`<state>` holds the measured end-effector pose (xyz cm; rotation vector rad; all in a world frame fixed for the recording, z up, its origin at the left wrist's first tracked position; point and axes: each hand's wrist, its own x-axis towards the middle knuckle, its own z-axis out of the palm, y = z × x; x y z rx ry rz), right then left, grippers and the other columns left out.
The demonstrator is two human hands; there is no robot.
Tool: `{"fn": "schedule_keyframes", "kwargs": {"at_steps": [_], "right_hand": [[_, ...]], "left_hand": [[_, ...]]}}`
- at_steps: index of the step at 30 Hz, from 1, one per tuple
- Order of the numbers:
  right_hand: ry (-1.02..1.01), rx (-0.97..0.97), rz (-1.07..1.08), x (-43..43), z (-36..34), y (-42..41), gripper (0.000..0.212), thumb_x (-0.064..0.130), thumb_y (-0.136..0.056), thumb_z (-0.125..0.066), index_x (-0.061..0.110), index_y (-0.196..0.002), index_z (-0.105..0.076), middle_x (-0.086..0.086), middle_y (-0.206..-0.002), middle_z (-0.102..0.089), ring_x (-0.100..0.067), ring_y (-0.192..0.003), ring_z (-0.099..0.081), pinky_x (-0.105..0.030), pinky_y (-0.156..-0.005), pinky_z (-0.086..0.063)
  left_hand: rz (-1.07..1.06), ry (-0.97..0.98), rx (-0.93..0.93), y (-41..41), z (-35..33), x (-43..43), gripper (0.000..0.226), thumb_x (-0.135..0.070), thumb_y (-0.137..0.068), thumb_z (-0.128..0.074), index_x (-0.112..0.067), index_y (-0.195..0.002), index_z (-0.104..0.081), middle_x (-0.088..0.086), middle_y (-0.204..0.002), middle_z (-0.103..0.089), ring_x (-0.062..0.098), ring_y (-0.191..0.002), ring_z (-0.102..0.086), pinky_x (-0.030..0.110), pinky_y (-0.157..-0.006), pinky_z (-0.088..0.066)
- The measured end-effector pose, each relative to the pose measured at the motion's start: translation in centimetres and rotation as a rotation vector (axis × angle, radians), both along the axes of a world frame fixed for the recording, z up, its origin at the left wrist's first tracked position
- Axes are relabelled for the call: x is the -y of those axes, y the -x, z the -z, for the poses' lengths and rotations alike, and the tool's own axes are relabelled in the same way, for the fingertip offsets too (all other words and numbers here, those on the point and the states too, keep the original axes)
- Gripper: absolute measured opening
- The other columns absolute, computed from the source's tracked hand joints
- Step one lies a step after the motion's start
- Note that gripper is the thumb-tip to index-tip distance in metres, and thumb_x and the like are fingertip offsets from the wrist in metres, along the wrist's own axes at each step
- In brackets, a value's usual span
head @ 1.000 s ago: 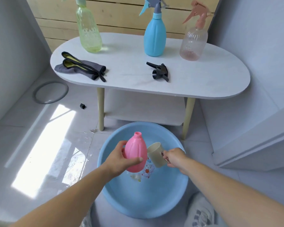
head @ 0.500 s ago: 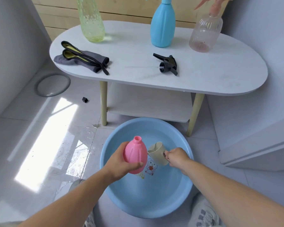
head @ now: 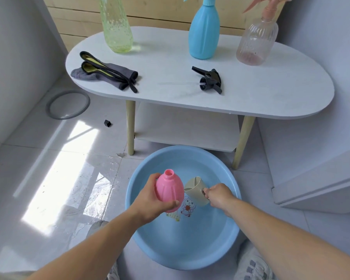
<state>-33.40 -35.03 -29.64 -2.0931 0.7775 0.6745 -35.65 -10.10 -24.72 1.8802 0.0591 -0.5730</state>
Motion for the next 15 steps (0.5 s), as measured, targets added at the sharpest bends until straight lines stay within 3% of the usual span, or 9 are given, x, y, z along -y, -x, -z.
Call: {"fn": "schedule_keyframes", "kwargs": {"at_steps": [4,7,12,15], "right_hand": [[-0.032,-0.001,-0.006,-0.1,-0.5,0.3,0.031,0.031,-0.090,-0.061,0.011,-0.066,-0.062,-0.007,-0.072,-0.058,-0.027,-0.072,-0.060,-0.036,-0.075,-0.054],[-0.085,0.010,0.029,0.2,-0.9,0.6,0.029,0.029,-0.091,-0.061,0.006,-0.075,-0.070,-0.008,-0.079,-0.063,-0.033,-0.090,-0.071,-0.041,-0.091,-0.054],[-0.191,0.092,0.052,0.7,-2.2,1.1,0.027,0.029,-0.088,-0.063,0.013,-0.067,-0.069,-0.009,-0.079,-0.064,-0.026,-0.085,-0.072,-0.049,-0.098,-0.053],[-0.258,0.150,0.041,1.2,-3.7,1.3,0.030,0.027,-0.094,-0.062,0.012,-0.069,-0.068,-0.015,-0.091,-0.069,-0.025,-0.090,-0.073,-0.049,-0.101,-0.051]], "left_hand": [[-0.012,-0.014,-0.001,0.0,0.1,-0.1,0.089,-0.022,-0.074,-0.095,-0.031,-0.139,-0.035,-0.007,-0.122,-0.055,0.014,-0.105,-0.063,0.018,-0.071,-0.057],[-0.024,-0.016,0.009,-0.1,0.2,-0.2,0.090,-0.023,-0.074,-0.095,-0.031,-0.140,-0.034,-0.007,-0.122,-0.055,0.014,-0.105,-0.063,0.019,-0.071,-0.057],[-0.047,0.009,0.031,-0.4,0.1,-0.4,0.101,-0.029,-0.067,-0.096,-0.032,-0.146,-0.034,-0.003,-0.127,-0.057,0.017,-0.106,-0.064,0.023,-0.073,-0.058],[-0.033,0.037,0.057,-0.4,-0.5,-0.3,0.084,-0.013,-0.073,-0.094,-0.032,-0.137,-0.042,-0.002,-0.123,-0.060,0.017,-0.101,-0.065,0.018,-0.063,-0.058]]}}
